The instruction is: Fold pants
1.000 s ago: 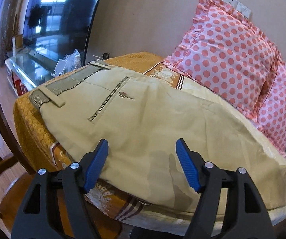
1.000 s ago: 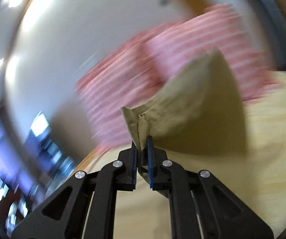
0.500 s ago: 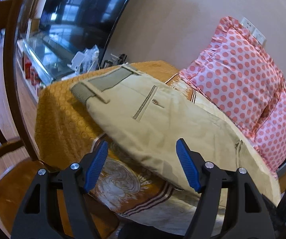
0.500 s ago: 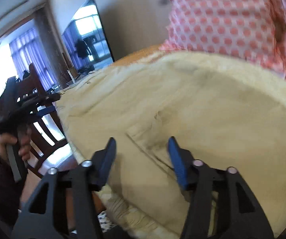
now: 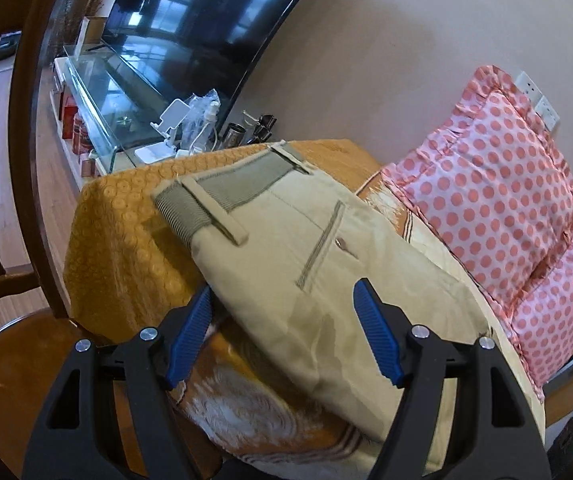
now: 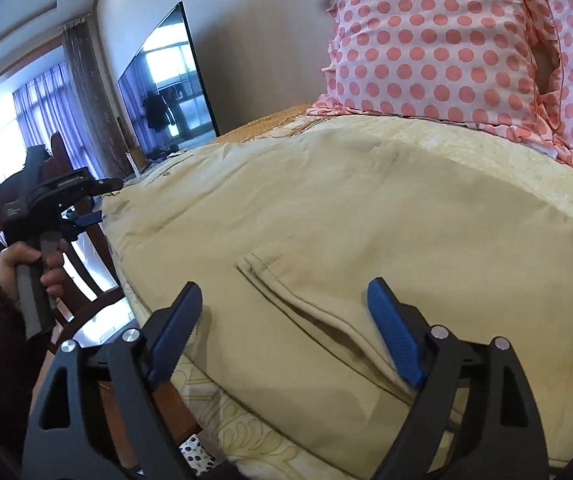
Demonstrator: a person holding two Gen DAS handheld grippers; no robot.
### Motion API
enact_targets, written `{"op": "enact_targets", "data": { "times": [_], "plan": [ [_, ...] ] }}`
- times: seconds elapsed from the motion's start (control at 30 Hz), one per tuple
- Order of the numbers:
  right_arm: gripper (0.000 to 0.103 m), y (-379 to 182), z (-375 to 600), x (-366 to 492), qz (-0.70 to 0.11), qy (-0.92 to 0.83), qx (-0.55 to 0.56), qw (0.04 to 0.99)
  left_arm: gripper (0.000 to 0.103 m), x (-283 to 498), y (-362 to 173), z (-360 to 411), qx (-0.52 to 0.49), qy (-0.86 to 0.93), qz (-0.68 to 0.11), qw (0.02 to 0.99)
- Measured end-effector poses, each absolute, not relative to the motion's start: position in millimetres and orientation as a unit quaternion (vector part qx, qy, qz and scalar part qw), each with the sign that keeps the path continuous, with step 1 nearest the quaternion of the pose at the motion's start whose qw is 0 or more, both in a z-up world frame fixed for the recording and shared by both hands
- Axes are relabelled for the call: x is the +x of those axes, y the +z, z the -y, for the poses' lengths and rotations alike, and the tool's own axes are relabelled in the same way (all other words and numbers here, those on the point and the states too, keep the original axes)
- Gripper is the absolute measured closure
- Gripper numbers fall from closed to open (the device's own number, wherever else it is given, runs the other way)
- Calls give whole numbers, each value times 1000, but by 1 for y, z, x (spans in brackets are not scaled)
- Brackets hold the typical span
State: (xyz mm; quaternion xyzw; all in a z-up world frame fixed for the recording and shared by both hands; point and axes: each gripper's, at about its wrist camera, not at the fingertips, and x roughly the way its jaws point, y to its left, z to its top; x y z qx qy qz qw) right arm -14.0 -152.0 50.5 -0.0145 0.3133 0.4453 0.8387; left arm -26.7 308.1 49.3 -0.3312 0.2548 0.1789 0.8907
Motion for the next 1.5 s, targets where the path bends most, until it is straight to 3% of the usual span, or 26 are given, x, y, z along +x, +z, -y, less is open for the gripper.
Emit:
{"op": "enact_targets", "data": {
  "times": [0.23, 0.33, 0.43, 0.47, 0.5, 0.6, 0.83, 1.0, 1.1, 1.2, 1.33, 1.5],
  "plan": [
    [15, 49, 145, -21, -302, 448, -15, 841, 30, -13, 48, -309, -363, 163, -236, 886],
    [15, 47, 146, -21, -297, 450, -13, 842, 39, -9, 45, -300, -373, 145, -239, 884],
    [15, 47, 146, -22, -295, 452, -13, 842, 60, -11, 43, -303, -387, 161, -232, 878],
    [15, 47, 146, -22, -294, 452, -14, 842, 76, -13, 42, -308, -405, 165, -226, 871],
    [15, 47, 146, -22, -294, 453, -14, 842, 86, -16, 40, -316, -427, 166, -219, 861],
    [15, 48, 149, -22, -298, 459, -3, 837, 92, -14, 44, -319, -438, 162, -214, 858],
    [15, 57, 195, -29, -281, 455, 59, 843, 94, 16, 129, -229, -234, 125, -205, 942],
    [14, 66, 264, -35, -247, 391, 94, 882, 94, 42, 175, -89, -71, -11, -197, 978],
    [14, 68, 310, -33, -237, 331, 122, 905, 94, 43, 164, -1, -1, -119, -215, 969],
    [13, 64, 351, -31, -235, 273, 143, 922, 94, 36, 117, 83, 85, -213, -267, 936],
    [13, 55, 388, -25, -246, 221, 168, 929, 94, 32, 59, 123, 129, -252, -341, 896],
    [13, 49, 409, -19, -250, 194, 185, 930, 94, 19, 61, 124, 134, -242, -319, 906]
  ]
}}
